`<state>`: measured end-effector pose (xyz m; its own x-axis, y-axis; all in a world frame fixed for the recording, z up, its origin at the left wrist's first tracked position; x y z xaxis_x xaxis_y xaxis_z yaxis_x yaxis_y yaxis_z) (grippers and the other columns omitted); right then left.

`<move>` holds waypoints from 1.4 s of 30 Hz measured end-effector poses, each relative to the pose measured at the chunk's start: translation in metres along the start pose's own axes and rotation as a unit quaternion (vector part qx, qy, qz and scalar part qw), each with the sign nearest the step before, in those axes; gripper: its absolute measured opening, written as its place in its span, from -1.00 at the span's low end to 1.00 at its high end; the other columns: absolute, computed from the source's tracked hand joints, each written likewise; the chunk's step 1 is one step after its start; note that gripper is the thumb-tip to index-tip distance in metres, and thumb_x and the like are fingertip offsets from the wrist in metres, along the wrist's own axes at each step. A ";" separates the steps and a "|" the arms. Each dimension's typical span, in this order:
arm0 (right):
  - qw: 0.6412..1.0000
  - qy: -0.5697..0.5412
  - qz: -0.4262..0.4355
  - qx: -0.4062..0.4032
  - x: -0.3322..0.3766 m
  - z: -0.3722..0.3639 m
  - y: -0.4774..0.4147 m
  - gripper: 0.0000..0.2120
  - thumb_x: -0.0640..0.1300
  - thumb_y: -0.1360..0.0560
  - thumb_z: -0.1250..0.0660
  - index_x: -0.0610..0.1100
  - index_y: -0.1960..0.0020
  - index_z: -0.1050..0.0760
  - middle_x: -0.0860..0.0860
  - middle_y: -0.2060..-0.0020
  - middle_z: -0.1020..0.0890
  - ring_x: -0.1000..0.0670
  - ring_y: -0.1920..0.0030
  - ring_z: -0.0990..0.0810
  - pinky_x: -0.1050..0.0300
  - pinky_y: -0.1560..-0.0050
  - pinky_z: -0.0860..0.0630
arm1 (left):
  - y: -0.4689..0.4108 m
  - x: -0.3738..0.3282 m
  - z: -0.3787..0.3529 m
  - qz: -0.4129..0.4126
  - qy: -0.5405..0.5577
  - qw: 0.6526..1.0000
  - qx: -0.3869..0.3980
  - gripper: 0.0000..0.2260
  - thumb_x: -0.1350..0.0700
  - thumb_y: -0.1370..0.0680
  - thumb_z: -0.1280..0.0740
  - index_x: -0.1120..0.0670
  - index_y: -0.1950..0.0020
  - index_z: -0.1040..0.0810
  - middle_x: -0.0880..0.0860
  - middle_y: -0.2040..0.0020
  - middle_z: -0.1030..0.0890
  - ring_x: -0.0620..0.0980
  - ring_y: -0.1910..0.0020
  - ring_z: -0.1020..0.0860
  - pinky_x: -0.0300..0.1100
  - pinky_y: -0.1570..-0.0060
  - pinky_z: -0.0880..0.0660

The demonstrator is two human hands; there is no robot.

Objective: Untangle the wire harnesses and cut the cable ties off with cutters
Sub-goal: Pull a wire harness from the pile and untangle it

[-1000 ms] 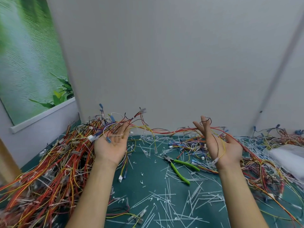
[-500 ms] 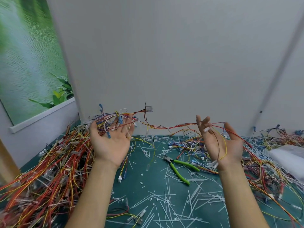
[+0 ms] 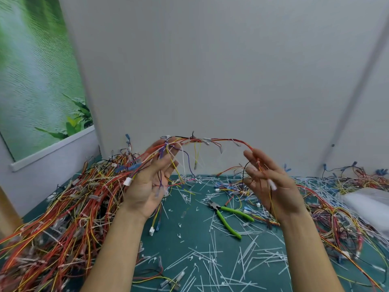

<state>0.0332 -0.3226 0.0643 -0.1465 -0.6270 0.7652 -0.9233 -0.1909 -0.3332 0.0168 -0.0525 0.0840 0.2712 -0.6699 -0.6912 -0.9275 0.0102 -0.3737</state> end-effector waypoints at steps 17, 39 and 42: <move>0.745 0.607 0.271 -0.062 0.039 -0.038 0.017 -0.45 -0.63 -0.44 -0.24 -0.11 -0.13 -0.72 0.08 -0.25 -0.65 0.16 -0.40 -0.50 -0.01 -0.36 -0.45 | 0.035 -0.024 -0.061 -0.372 -0.605 0.695 0.111 -0.76 0.27 -0.51 -0.49 0.09 -0.16 -0.70 -0.04 -0.24 -0.67 -0.02 -0.39 -0.52 0.17 -0.28 -0.39; 0.816 0.539 0.191 -0.084 0.033 -0.029 0.012 -0.51 -0.23 -0.62 -0.38 0.10 -0.49 -0.45 0.30 -0.19 -0.66 0.21 -0.12 -0.66 0.33 -0.05 -0.58 | 0.017 -0.014 -0.021 -0.216 -0.370 0.903 -0.033 -0.82 0.25 -0.52 -0.47 0.00 -0.05 -0.73 -0.03 -0.14 -0.71 -0.01 -0.09 -0.69 -0.18 -0.02 -0.63; 0.817 0.540 0.172 -0.111 0.034 -0.022 0.013 -0.70 -0.07 -0.60 -0.41 0.18 -0.30 -0.60 0.30 -0.05 -0.71 0.11 0.06 -0.67 0.26 0.14 -0.58 | 0.007 -0.003 0.002 -0.080 -0.288 0.950 -0.091 -0.87 0.23 -0.50 -0.50 0.03 0.02 -0.74 0.08 0.01 -0.75 0.11 0.03 -0.72 -0.14 0.20 -0.66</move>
<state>0.0089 -0.3297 0.0981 -0.5278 0.4391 0.7271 -0.7852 0.0740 -0.6148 0.0099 -0.0491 0.0825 0.4590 -0.1341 -0.8783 -0.8778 -0.2213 -0.4249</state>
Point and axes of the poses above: each hand's wrist, its own y-axis away from the middle knuckle, its own z-axis out of the back of the hand, x = y × z, the point moved 10 cm from there along -y, towards the middle knuckle
